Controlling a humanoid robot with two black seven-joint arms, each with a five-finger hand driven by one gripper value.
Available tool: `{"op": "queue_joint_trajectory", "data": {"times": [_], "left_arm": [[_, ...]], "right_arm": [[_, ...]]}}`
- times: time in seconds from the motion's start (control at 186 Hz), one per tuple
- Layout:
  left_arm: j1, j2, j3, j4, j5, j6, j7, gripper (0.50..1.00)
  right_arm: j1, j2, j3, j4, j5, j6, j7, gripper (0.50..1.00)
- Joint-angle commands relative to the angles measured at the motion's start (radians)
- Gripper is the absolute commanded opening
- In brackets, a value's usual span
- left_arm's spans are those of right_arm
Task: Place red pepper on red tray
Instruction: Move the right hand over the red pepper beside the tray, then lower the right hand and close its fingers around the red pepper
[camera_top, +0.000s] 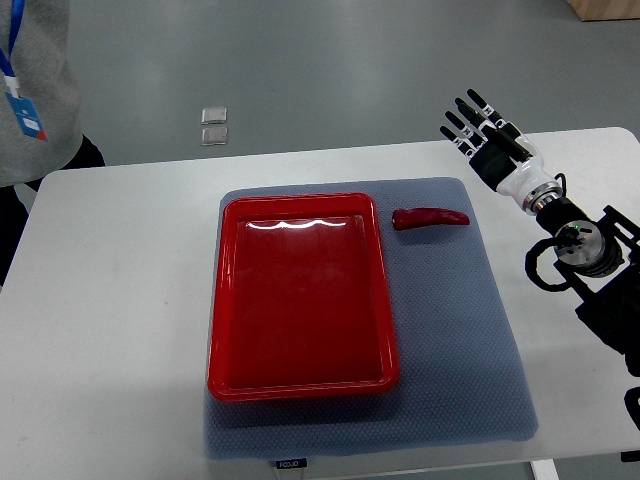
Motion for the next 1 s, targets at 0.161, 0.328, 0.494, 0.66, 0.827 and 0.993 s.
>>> {"op": "queue_joint_trajectory", "data": {"times": [0.161, 0.328, 0.494, 0.66, 0.827, 0.993], "left_arm": [[0.0, 0.0, -0.002, 0.0, -0.001, 0.0, 0.0, 1.0], [0.0, 0.0, -0.002, 0.0, 0.0, 0.0, 0.0, 1.0], [0.0, 0.0, -0.003, 0.0, 0.0, 0.0, 0.0, 1.0], [0.0, 0.0, -0.005, -0.002, 0.0, 0.0, 0.0, 1.0], [0.0, 0.0, -0.005, -0.008, 0.0, -0.003, 0.0, 1.0], [0.002, 0.0, -0.003, -0.012, 0.0, -0.011, 0.0, 1.0]], "right_arm": [[0.0, 0.0, 0.0, 0.0, 0.0, 0.0, 0.0, 0.911], [0.001, -0.01, -0.005, 0.002, -0.014, 0.011, 0.0, 0.911], [0.07, -0.071, -0.105, 0.005, -0.222, 0.052, 0.0, 0.909], [0.227, -0.183, -0.293, 0.025, -0.733, 0.112, 0.008, 0.909], [0.311, -0.235, -0.407, 0.103, -1.071, 0.106, 0.009, 0.907], [0.327, -0.223, -0.508, 0.15, -1.29, -0.018, -0.002, 0.901]]}}
